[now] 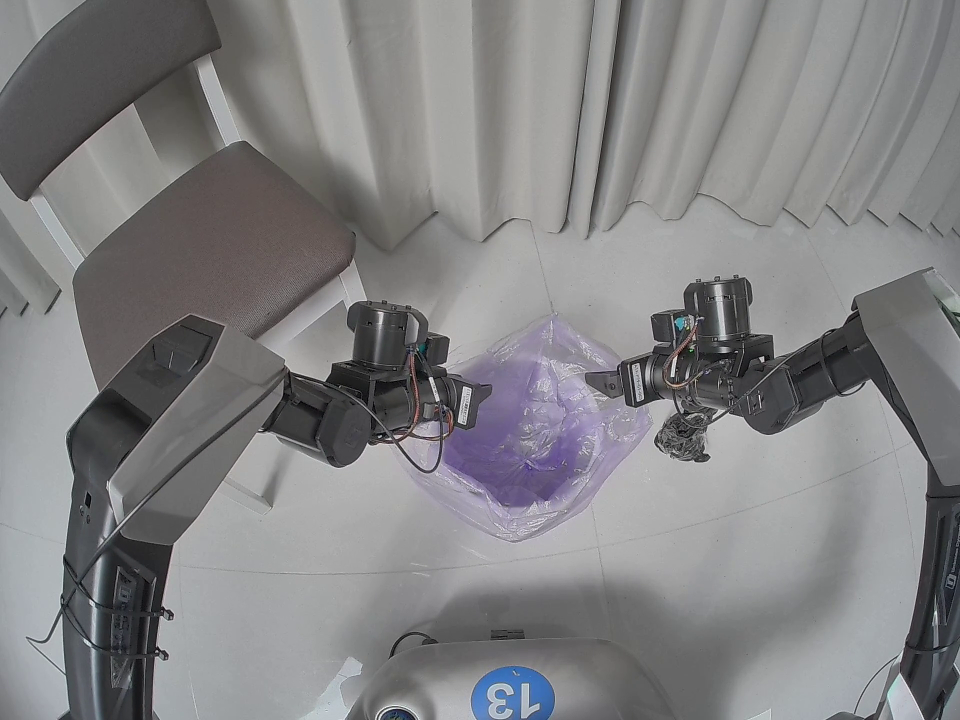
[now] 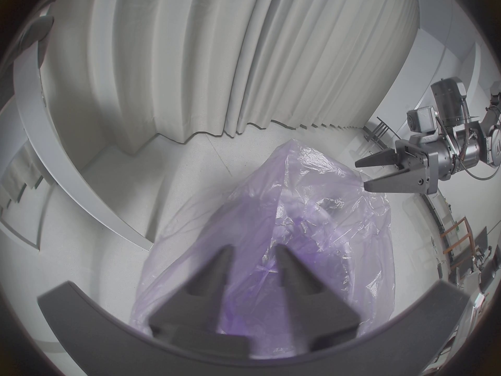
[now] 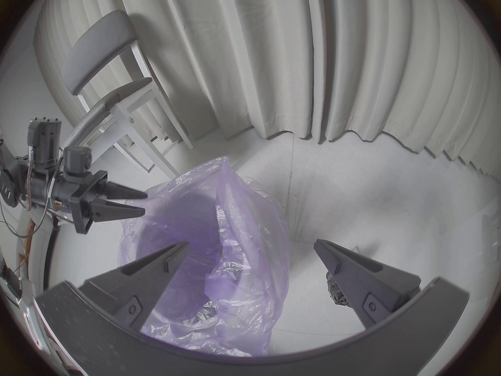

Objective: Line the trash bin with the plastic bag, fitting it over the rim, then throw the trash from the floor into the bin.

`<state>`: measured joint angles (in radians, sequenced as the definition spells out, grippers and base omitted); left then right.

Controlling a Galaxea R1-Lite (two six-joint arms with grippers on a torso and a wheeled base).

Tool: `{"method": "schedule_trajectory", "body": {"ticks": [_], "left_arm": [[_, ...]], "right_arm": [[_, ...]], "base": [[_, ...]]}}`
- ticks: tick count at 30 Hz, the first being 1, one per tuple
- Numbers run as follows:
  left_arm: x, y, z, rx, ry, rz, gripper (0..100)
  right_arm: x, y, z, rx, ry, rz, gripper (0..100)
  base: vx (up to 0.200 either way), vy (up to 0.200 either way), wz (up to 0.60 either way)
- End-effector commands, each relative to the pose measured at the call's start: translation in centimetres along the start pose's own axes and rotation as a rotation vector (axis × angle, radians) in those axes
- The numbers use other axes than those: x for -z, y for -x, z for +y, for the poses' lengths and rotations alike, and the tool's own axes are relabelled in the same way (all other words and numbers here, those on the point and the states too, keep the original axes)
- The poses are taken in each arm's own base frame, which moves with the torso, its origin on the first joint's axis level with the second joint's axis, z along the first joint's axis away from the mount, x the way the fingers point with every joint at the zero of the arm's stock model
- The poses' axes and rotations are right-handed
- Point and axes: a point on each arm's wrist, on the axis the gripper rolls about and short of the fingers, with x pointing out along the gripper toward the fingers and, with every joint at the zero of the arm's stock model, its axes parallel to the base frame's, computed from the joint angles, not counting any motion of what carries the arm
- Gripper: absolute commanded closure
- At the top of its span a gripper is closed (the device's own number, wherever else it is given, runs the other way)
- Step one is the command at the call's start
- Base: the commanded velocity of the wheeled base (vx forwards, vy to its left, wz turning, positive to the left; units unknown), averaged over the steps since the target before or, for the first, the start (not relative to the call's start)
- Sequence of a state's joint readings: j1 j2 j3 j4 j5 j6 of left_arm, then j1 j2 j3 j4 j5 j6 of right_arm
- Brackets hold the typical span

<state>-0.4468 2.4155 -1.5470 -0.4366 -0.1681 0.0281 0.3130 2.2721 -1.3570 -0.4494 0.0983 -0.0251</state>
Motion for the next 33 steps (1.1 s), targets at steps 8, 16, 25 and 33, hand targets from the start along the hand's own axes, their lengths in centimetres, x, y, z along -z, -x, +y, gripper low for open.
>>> {"method": "schedule_trajectory", "body": {"ticks": [8,16,25,33], "left_arm": [[-0.3,-0.2,-0.7,0.0,-0.007,-0.01,100],[-0.4,-0.1,-0.6,-0.006,-0.003,-0.013,100],[-0.2,-0.7,0.0,-0.017,-0.001,-0.015,100],[-1.8,-1.4,2.3,-0.06,0.007,-0.07,100]], "right_arm": [[0.4,-2.7,-0.2,-0.008,-0.056,-0.013,0],[0.7,-3.7,-0.4,-0.026,-0.056,-0.016,100],[-0.1,-3.5,-0.3,-0.026,-0.053,-0.039,100],[-1.4,-4.0,-0.2,-0.026,-0.047,-0.095,100]], "base": [[0.0,0.0,0.0],[0.0,0.0,0.0],[0.0,0.0,0.0],[0.0,0.0,0.0]]}}
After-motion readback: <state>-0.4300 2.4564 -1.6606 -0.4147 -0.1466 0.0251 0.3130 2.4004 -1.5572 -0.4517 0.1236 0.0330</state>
